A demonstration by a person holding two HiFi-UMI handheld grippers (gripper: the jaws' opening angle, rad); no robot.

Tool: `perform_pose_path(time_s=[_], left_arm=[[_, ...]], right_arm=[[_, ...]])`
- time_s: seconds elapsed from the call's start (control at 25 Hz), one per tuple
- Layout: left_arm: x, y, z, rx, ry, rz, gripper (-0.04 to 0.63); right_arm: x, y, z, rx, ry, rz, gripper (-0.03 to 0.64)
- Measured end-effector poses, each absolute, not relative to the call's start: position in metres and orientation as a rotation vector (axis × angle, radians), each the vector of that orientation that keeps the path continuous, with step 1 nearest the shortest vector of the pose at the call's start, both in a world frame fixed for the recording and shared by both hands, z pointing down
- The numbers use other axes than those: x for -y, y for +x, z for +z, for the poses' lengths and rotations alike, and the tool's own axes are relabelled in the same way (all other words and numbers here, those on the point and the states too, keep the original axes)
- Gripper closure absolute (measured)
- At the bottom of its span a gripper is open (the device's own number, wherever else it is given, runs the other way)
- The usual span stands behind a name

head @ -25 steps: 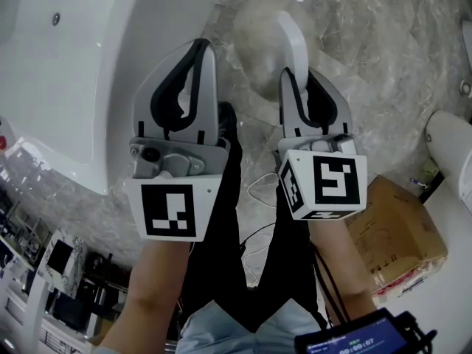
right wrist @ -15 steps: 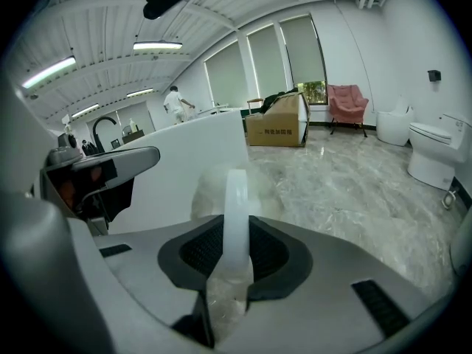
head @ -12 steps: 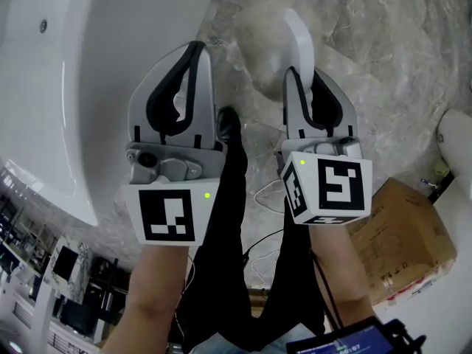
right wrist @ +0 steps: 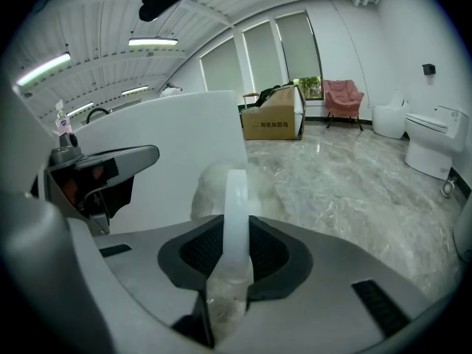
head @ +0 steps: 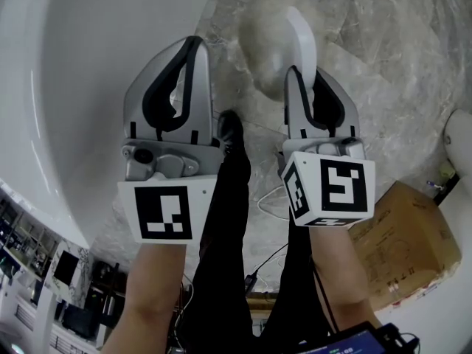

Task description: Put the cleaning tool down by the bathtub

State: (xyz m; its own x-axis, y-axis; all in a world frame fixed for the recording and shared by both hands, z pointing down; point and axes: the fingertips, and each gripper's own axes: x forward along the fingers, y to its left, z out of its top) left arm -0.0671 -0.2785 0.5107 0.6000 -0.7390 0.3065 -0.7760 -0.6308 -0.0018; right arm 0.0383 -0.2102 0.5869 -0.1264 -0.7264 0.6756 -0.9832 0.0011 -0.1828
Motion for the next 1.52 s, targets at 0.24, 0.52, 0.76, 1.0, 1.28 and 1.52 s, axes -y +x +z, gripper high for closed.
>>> perform_pose_path(time_s=[0.24, 0.52, 0.76, 1.0, 1.28, 1.52], left_arm=[[0.281, -0.074, 0.532, 1.280, 2.700, 0.447, 0.580], [0.281, -0.078, 0.550, 1.247, 2.709, 0.476, 0.580], [0.282, -0.081, 0.575, 1.239, 2.717, 0.524, 0.580], [0.285, -0.089, 0.598, 1.254, 2.710, 0.541, 0.580], [0.285, -0.092, 0.620, 1.240, 2.706, 0.566, 0.580], [0.279, -0.096, 0.633, 1.224, 2.708, 0.601, 0.580]], right_arm=[[0.212, 0.028, 0.610, 1.892, 1.755, 0.910, 0.520], [0.220, 0.015, 0.628, 1.902, 1.743, 0.914, 0.520], [0.219, 0.012, 0.649, 1.895, 1.729, 0.928, 0.520], [0.217, 0.008, 0.676, 1.874, 1.713, 0.949, 0.520], [0.218, 0.000, 0.700, 1.849, 1.721, 0.983, 0.520], [0.215, -0.008, 0.714, 1.842, 1.721, 1.001, 0.520]])
